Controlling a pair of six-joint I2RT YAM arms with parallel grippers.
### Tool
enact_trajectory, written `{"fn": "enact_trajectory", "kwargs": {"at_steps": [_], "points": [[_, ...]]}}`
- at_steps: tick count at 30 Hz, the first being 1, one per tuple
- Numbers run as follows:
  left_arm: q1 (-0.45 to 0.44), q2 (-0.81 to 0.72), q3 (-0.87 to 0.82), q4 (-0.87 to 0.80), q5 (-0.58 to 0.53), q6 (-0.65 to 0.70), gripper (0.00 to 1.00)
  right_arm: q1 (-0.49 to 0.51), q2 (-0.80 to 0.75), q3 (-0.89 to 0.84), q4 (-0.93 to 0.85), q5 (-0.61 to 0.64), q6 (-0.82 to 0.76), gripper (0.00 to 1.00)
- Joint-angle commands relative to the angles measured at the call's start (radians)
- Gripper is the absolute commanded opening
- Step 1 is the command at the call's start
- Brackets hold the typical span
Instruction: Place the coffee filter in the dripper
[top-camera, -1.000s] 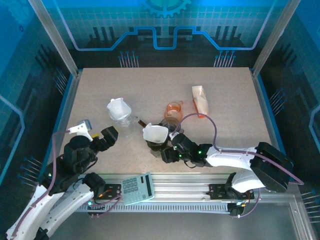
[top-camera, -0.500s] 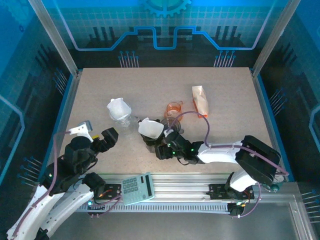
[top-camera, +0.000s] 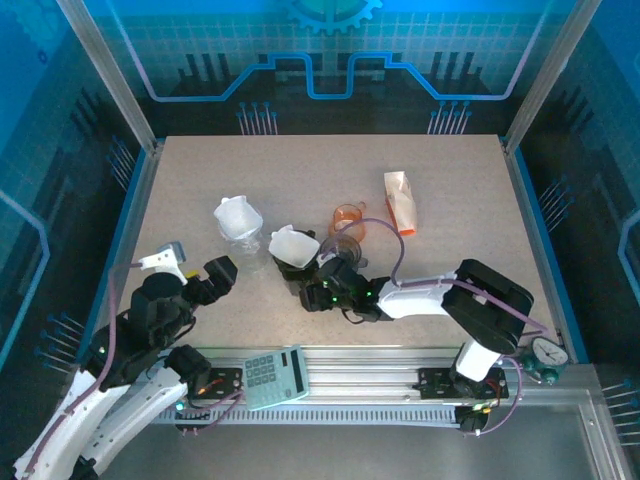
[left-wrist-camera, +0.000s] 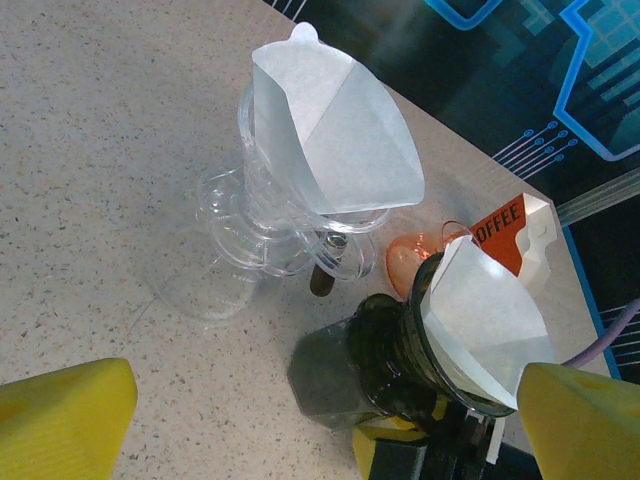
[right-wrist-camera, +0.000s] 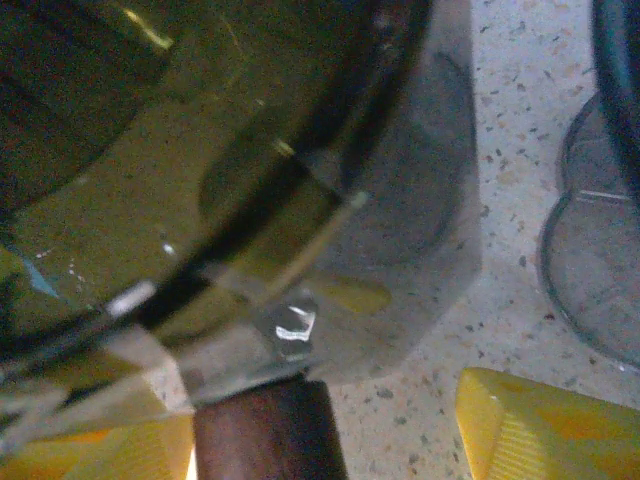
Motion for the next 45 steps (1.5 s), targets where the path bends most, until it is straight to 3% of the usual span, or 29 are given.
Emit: {"fn": "enact_trajectory", "kwargs": {"at_steps": [1, 9, 23, 30, 37, 42, 45], "points": [[0.007, -0.014, -0.014, -0.014, 0.012, -0.008, 0.99, -0.014, 0.032, 0.033, 0.039, 0.028, 0.015, 0.69], [0.008, -0.012, -0.02, -0.011, 0.019, -0.008, 0.99, -0.021, 0.041, 0.048, 0.034, 0.019, 0.022, 0.71], [0.007, -0.005, -0.026, 0.006, 0.031, -0.013, 0.99, -0.014, -0.084, -0.029, -0.021, -0.006, 0.032, 0.81], [0.008, -0.005, -0.027, 0.014, 0.034, -0.005, 0.99, -0.007, -0.225, -0.093, -0.115, 0.012, 0.036, 0.82], [0.006, -0.005, -0.053, 0.043, 0.036, -0.008, 0.99, -0.008, -0.469, -0.148, -0.33, 0.104, 0.014, 0.81], [0.007, 0.002, -0.075, 0.065, 0.052, -0.016, 0.99, -0.094, -0.603, -0.069, -0.523, 0.139, -0.036, 0.79], [0.006, 0.011, -0.089, 0.075, 0.069, -0.024, 0.99, -0.202, -0.594, -0.001, -0.553, 0.067, -0.086, 0.76]]}}
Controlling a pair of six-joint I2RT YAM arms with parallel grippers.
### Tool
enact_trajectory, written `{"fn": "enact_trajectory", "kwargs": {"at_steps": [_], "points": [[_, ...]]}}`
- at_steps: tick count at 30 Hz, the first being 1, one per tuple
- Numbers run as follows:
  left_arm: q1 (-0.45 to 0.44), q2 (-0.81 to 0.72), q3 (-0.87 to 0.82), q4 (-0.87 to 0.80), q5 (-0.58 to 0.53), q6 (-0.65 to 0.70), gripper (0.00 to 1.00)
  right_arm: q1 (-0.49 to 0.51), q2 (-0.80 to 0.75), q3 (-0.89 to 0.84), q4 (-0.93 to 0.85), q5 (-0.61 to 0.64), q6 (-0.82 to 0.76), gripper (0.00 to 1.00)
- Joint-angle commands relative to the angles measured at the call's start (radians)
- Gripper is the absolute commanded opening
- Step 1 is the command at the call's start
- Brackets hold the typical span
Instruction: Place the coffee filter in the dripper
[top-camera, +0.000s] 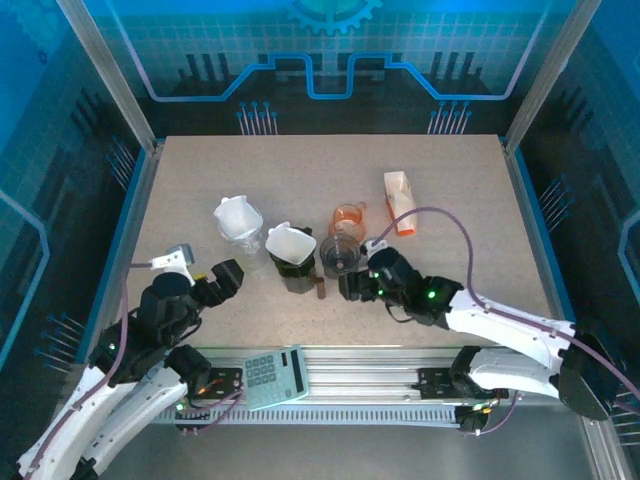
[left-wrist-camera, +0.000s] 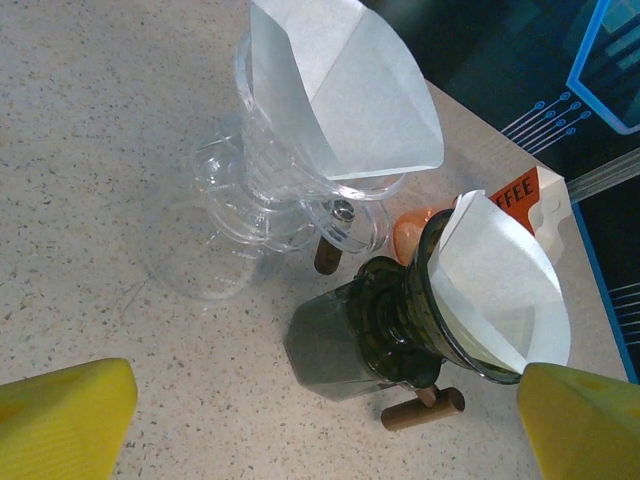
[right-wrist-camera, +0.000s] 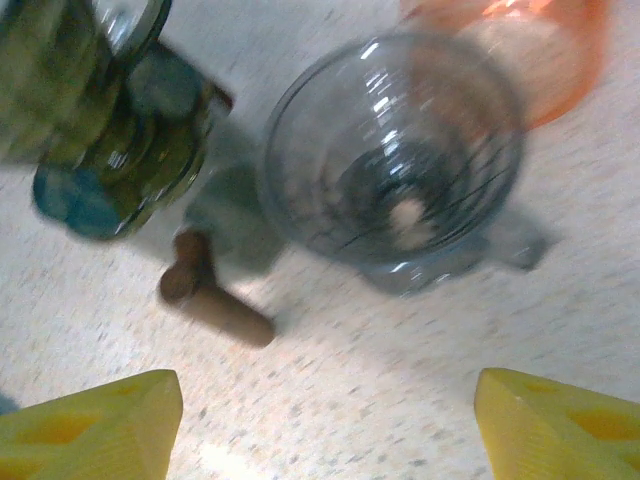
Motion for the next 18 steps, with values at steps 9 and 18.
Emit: {"fn": "enact_trajectory", "kwargs": {"at_steps": [9, 18], "points": [[0.006, 0.016, -0.044, 0.051, 0.096, -0.034, 0.99, -0.262, 0.345, 0.31, -0.111, -0.203, -0.173, 0.65], [0.008, 0.016, -0.064, 0.054, 0.105, -0.044, 0.99, -0.269, 0.516, 0.369, -0.108, -0.23, -0.182, 0.57]]}}
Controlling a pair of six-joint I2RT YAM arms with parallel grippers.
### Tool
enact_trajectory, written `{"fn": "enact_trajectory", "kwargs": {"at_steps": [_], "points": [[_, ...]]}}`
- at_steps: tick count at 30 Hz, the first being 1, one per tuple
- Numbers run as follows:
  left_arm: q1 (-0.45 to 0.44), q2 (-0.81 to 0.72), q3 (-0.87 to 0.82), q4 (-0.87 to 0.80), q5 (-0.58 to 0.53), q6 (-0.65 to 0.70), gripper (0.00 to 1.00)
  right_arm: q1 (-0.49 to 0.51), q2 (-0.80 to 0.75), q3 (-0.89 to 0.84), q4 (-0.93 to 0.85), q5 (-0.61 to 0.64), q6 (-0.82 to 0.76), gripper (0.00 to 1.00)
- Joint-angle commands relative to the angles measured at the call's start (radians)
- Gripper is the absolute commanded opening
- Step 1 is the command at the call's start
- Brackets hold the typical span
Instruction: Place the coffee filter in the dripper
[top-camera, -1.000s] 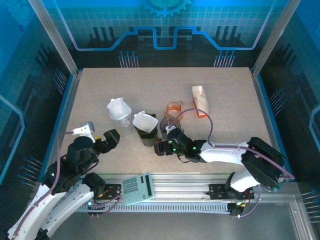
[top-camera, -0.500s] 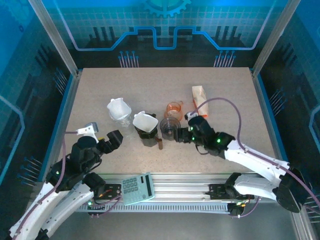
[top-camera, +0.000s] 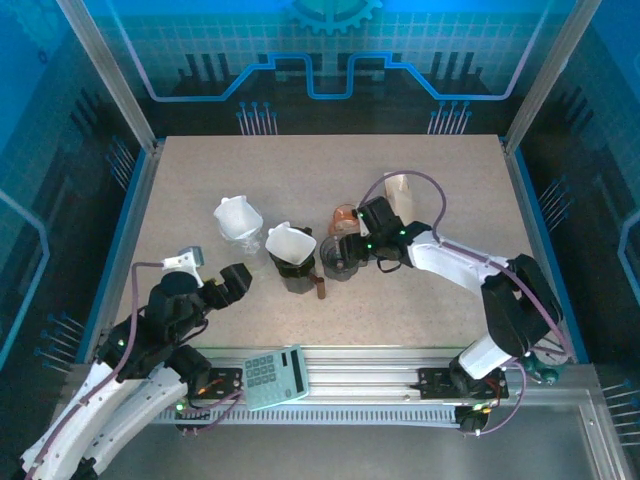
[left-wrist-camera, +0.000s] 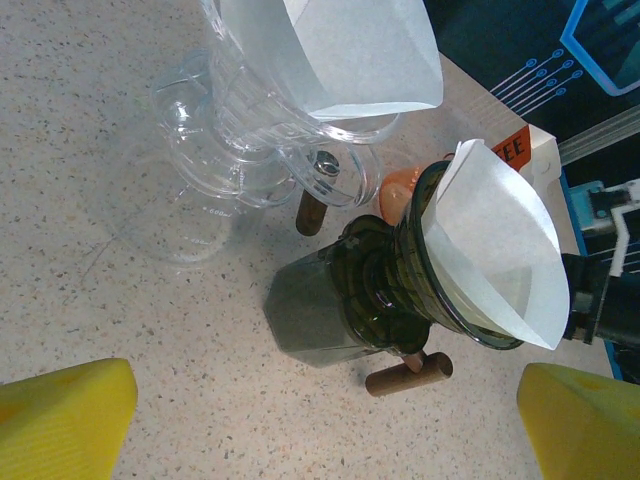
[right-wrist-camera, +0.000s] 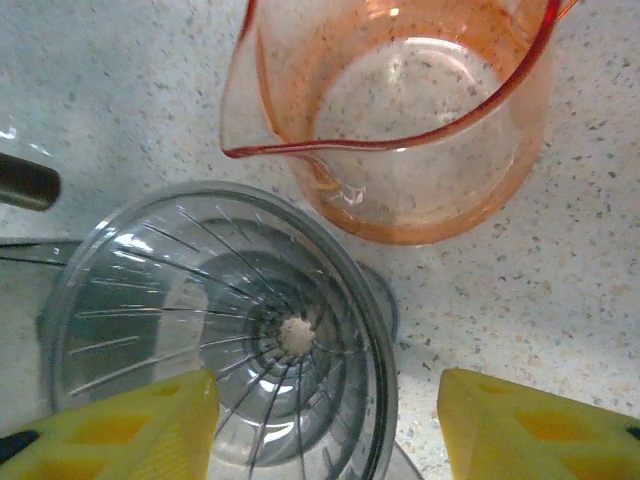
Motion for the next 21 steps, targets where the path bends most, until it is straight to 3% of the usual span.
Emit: {"fn": "enact_trajectory", "kwargs": {"at_steps": [1, 11, 21], "points": [[0.006, 0.004, -0.017, 0.02, 0.016, -0.019, 0.99, -0.008, 0.029, 0.038, -0.028, -0.01, -0.015, 0.55], [0.007, 0.004, -0.019, 0.021, 0.011, -0.012, 0.99, -0.016, 0.03, 0.032, -0.073, 0.041, -0.027, 0.22], [0.007, 0.004, -0.023, 0.041, 0.015, -0.006, 0.99, -0.03, -0.097, -0.065, -0.141, 0.077, -0.025, 0.11]]}}
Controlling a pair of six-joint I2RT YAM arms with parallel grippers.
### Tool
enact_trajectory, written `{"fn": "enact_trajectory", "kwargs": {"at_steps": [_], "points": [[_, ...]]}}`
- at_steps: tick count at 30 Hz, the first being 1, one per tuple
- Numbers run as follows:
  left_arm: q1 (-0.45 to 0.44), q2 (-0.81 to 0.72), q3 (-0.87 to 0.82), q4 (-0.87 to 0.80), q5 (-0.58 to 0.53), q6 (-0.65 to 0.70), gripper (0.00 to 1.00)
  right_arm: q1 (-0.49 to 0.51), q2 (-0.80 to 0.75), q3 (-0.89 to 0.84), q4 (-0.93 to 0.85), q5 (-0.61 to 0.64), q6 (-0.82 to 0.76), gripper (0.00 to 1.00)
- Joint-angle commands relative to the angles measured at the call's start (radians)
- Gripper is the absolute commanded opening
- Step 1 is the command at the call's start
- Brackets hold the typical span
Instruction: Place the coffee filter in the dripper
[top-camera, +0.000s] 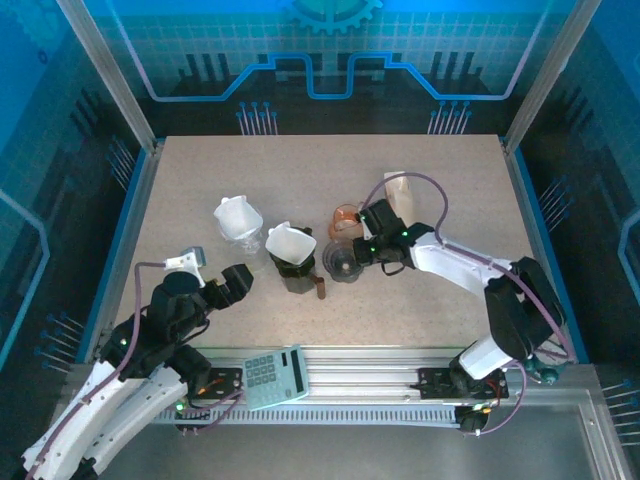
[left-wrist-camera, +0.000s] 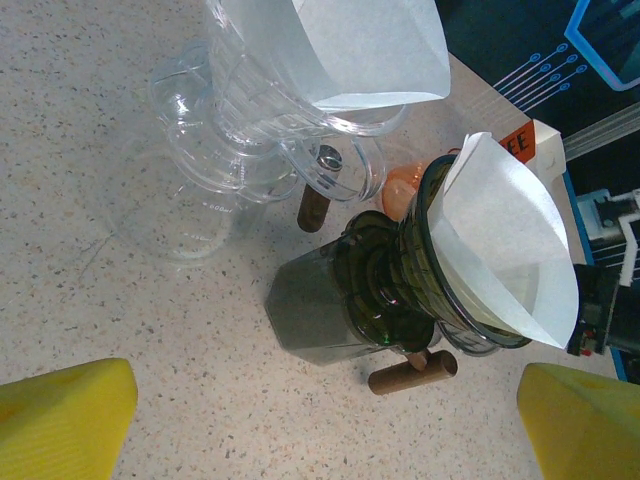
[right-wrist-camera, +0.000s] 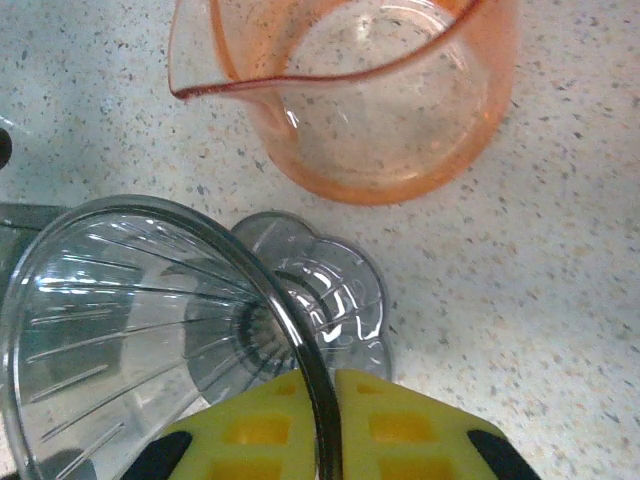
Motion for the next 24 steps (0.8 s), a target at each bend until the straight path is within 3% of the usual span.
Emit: {"fn": "enact_trajectory", "kwargs": {"at_steps": [1, 9, 13, 16, 24], "points": [[0.006, 0.002, -0.007, 0.027, 0.01, -0.004, 0.99, -0.03, -0.06, -0.04, -0.097, 0.052, -0.006, 0.1], [0.006, -0.007, -0.005, 0.03, 0.0, 0.017, 0.99, -0.168, -0.192, -0.159, -0.188, 0.093, -0.003, 0.12], [0.006, -0.007, -0.001, 0.029, 0.001, 0.027, 0.99, -0.237, -0.222, -0.2, -0.191, 0.097, -0.003, 0.18], [0.005, -0.008, 0.0, 0.021, 0.0, 0.032, 0.99, -0.264, -0.227, -0.21, -0.177, 0.075, 0.002, 0.26], [0.006, -0.021, 0.0, 0.01, -0.002, 0.033, 0.99, -0.242, -0.264, -0.133, -0.189, 0.079, 0.017, 0.64]]}}
